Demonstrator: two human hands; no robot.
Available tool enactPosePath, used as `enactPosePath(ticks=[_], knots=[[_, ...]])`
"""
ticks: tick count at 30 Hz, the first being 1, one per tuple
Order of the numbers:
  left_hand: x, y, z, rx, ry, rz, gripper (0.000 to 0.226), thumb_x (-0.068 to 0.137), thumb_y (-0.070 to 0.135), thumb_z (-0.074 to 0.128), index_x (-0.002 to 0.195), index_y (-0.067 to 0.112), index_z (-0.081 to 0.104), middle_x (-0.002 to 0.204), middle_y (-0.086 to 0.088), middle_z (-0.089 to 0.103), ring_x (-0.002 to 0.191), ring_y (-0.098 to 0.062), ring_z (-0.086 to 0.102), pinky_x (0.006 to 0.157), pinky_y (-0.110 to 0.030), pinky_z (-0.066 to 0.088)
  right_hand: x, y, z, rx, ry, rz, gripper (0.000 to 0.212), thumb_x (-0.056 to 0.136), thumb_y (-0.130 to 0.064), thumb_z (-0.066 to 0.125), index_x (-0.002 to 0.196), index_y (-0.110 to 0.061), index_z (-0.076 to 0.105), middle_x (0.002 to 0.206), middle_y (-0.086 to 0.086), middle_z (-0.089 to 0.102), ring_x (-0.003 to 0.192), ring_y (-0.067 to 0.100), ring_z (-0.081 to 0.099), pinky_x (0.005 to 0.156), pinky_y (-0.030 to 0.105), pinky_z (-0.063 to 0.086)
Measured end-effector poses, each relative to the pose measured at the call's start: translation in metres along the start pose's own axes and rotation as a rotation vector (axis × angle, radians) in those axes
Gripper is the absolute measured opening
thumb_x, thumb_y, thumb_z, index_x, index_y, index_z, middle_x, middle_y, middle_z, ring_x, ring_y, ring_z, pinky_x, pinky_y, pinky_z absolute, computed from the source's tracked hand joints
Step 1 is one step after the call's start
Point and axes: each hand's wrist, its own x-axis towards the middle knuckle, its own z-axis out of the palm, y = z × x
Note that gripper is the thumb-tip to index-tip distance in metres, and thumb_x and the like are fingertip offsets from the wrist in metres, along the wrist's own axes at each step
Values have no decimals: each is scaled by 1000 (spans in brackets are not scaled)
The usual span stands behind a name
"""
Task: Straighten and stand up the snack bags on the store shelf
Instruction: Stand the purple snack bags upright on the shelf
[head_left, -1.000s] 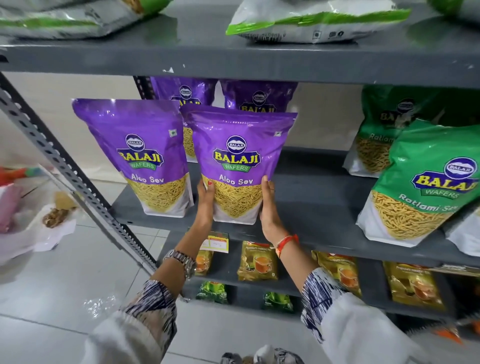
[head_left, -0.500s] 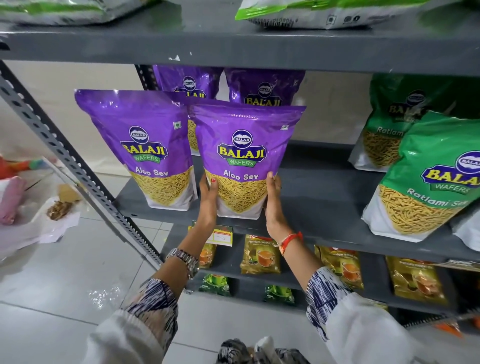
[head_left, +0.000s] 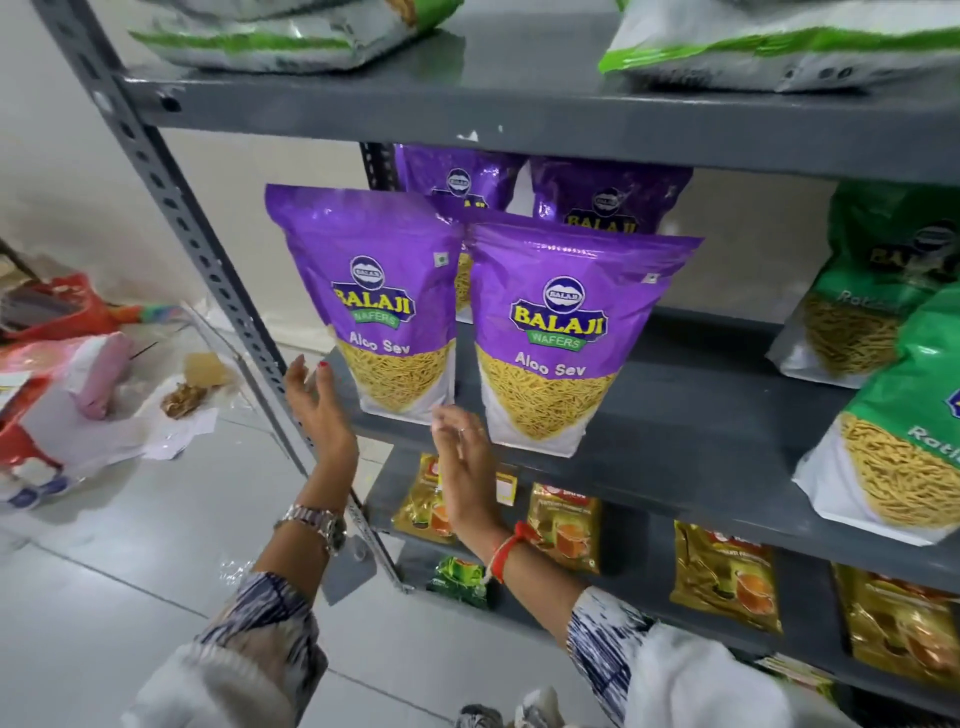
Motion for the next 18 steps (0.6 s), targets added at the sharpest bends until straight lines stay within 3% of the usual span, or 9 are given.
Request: enactPosePath(ticks=[3,6,9,13,18], knots=[[16,14,-1,72,-176,-57,48,95,35,38,139,19,29,146,-10,32,129,-19,36,109,-32,30,24,-8,22,-8,21,171,61,87,-46,47,140,-19,32,148,6,32,134,16,31,111,32,26],[18,25,8,39,-309,-111,49,96,35,32,142,20,21,139,-2,36,123,-14,37,105,-36,32,42,-14,32,11,34,278,78,88,-50,47,148,-19,8,159,7,6,146,23,12,116,37,17],[18,24,15,-9,-354,-155,50,96,36,34,141,21,18,144,-8,38,129,-22,42,107,-42,36,58,-15,36,59,99,241,78,88,-45,50,148,-15,10,158,9,15,145,23,17,114,31,16],[21,18,16,36,-370,-183,51,95,38,35,141,22,19,142,-12,43,127,-26,46,105,-47,39,64,-11,42,33,51,280,82,79,-62,46,145,-21,20,153,9,31,140,25,30,114,49,29],[26,16,17,29,-378,-187,49,96,35,34,142,24,19,142,-12,43,122,-24,47,105,-49,38,66,-9,44,36,34,293,81,77,-68,45,144,-29,20,151,10,29,137,29,33,110,51,35]])
